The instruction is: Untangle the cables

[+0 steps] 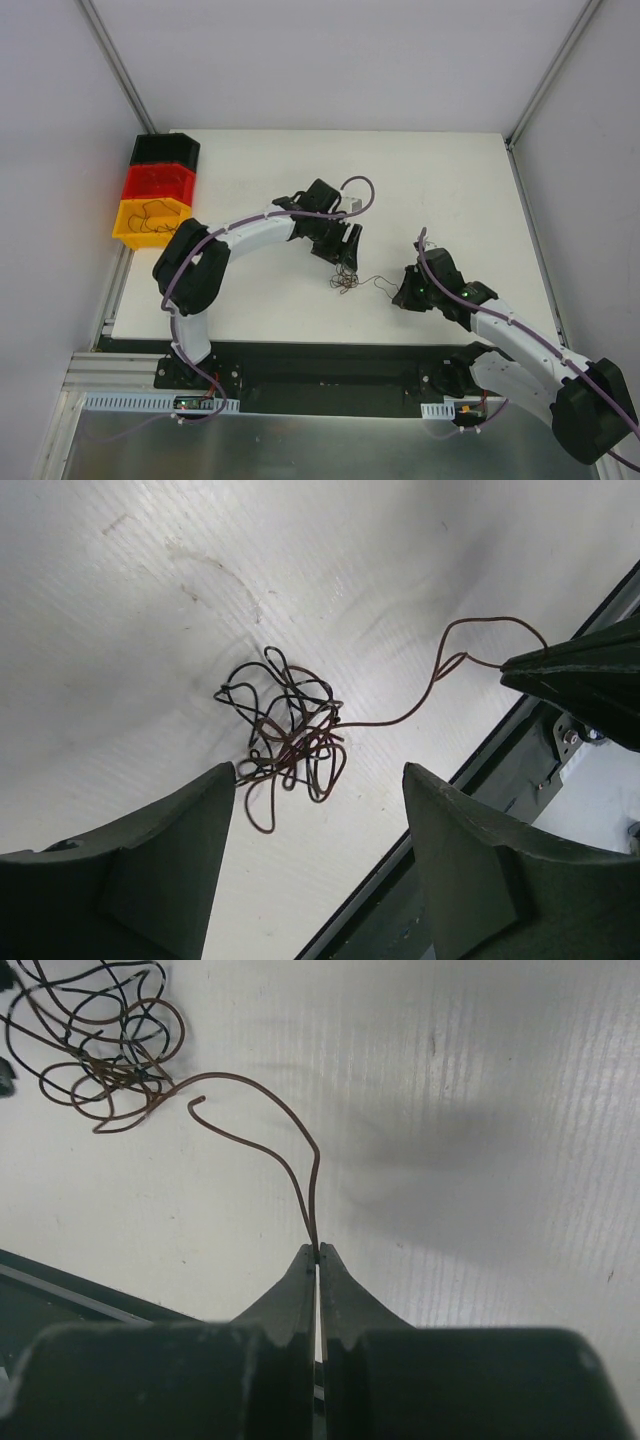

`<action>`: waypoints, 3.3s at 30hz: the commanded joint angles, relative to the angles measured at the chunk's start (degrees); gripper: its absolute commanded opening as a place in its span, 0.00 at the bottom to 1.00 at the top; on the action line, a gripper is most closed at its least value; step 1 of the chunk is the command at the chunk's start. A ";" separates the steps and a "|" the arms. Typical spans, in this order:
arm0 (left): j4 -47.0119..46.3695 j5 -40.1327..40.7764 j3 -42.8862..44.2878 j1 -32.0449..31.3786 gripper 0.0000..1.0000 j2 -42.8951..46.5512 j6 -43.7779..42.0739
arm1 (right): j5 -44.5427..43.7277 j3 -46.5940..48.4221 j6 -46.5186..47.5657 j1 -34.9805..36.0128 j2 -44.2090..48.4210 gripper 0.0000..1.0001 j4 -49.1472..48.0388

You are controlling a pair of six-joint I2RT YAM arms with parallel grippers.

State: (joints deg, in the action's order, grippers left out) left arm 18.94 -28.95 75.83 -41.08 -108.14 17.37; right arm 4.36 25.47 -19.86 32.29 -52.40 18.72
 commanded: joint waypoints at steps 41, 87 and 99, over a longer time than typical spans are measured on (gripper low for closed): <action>6.46 49.39 -1.38 15.58 0.00 27.52 -6.20 | -47.93 21.00 -5.01 -0.48 27.97 0.01 37.68; -3.29 -0.76 -5.78 7.68 0.00 18.84 1.27 | 12.96 21.98 -14.42 1.98 -26.52 0.27 -19.08; -3.29 -0.23 -5.87 7.42 0.00 20.16 1.00 | 2.86 26.29 -7.75 7.96 -30.82 0.04 -11.43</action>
State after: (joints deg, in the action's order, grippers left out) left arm 16.73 -28.45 68.95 -33.06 -89.67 17.65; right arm 12.97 47.57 -31.86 38.57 -81.54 4.51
